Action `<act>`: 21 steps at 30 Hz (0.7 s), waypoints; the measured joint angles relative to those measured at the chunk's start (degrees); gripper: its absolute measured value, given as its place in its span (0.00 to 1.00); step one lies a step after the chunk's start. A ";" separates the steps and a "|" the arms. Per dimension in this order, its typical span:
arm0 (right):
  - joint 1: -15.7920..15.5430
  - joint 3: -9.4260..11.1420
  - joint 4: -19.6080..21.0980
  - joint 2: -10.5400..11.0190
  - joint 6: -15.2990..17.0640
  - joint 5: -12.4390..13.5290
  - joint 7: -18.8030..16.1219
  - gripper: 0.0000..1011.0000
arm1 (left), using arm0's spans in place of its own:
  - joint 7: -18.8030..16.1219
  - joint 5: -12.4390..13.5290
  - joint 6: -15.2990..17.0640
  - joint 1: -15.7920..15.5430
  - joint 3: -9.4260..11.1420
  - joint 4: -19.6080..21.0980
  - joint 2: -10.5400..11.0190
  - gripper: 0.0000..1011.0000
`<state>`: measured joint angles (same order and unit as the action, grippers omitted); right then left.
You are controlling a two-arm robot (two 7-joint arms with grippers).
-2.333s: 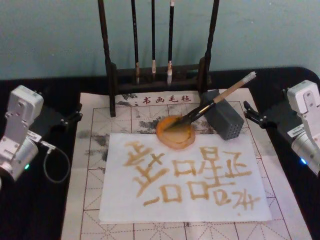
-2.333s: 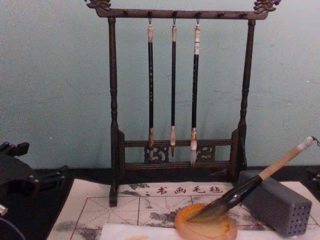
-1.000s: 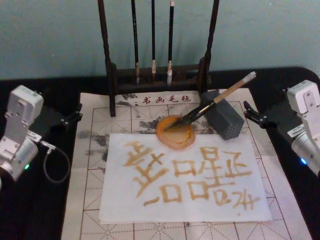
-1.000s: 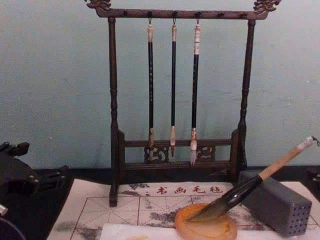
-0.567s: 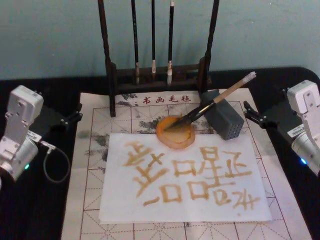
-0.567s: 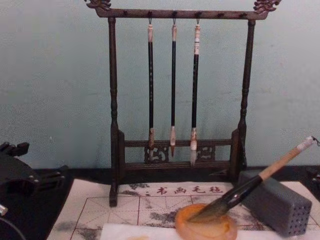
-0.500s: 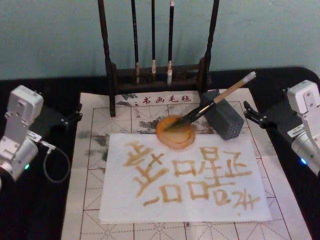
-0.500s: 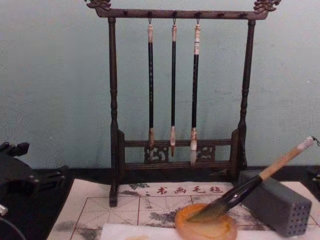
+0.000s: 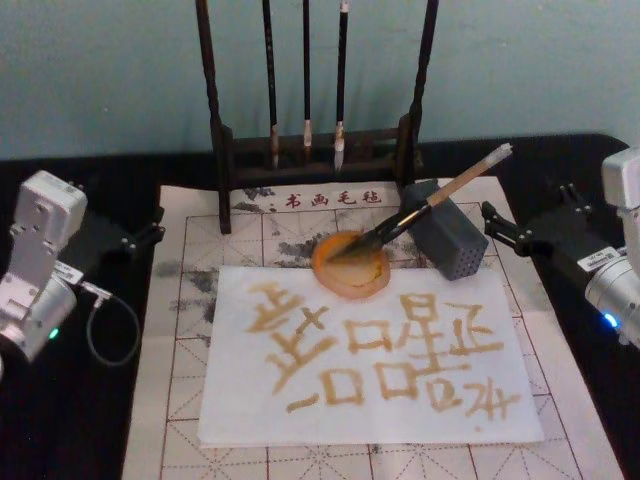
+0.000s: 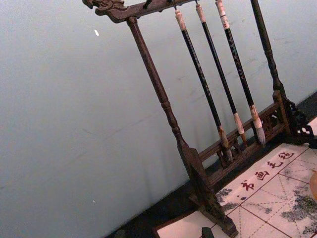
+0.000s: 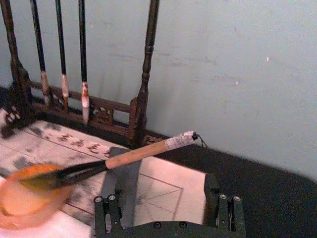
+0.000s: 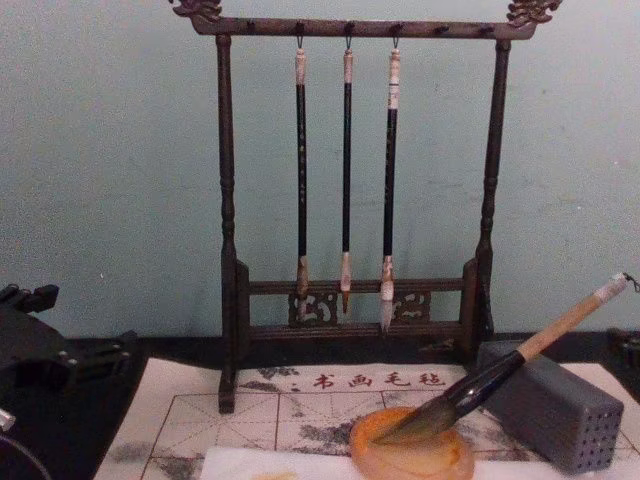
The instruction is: Pick up the brush from the inkstone, write on the paper, then place the brush back to its original position.
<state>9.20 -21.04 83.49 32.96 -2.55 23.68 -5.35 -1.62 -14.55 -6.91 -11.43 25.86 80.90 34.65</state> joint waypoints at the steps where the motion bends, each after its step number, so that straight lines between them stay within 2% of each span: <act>1: -0.16 0.49 0.23 -0.20 0.56 0.99 -0.54 0.99 | 0.00 0.00 0.00 0.00 0.00 0.00 0.00 0.99; 4: -0.74 2.57 0.86 -1.48 3.57 6.02 -2.89 0.99 | 0.00 0.00 0.00 0.00 0.00 0.00 0.00 0.99; 6: -0.89 3.51 1.02 -2.16 5.08 8.24 -3.75 0.99 | 0.00 0.00 0.00 0.00 0.00 0.00 0.00 0.99; 7: -1.00 4.38 1.11 -3.00 6.56 10.29 -4.37 0.99 | 0.00 0.00 0.00 0.00 0.00 0.00 0.00 0.99; 9: -1.10 5.16 1.20 -3.71 7.74 11.93 -4.81 0.99 | 0.00 0.00 0.00 0.00 0.00 0.00 0.00 0.99; 10: -1.15 6.04 1.24 -4.59 9.08 13.88 -5.24 0.99 | 0.00 0.00 0.00 0.00 0.00 0.00 0.00 0.99; 13: -1.23 7.31 1.27 -6.00 10.85 16.48 -5.62 0.99 | 0.00 0.00 0.00 0.00 0.00 0.00 0.00 0.99; 17: -1.21 9.51 1.34 -8.78 14.19 21.52 -5.68 0.99 | 0.00 0.00 0.00 0.00 0.00 0.00 0.00 0.99; 21: -0.73 10.41 1.14 -10.50 16.59 25.34 -4.87 0.99 | 0.00 0.00 0.00 0.00 0.00 0.00 0.00 0.99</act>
<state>8.47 -10.63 84.63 22.46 14.04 49.02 -10.23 -1.62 -14.55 -6.91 -11.43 25.86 80.90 34.65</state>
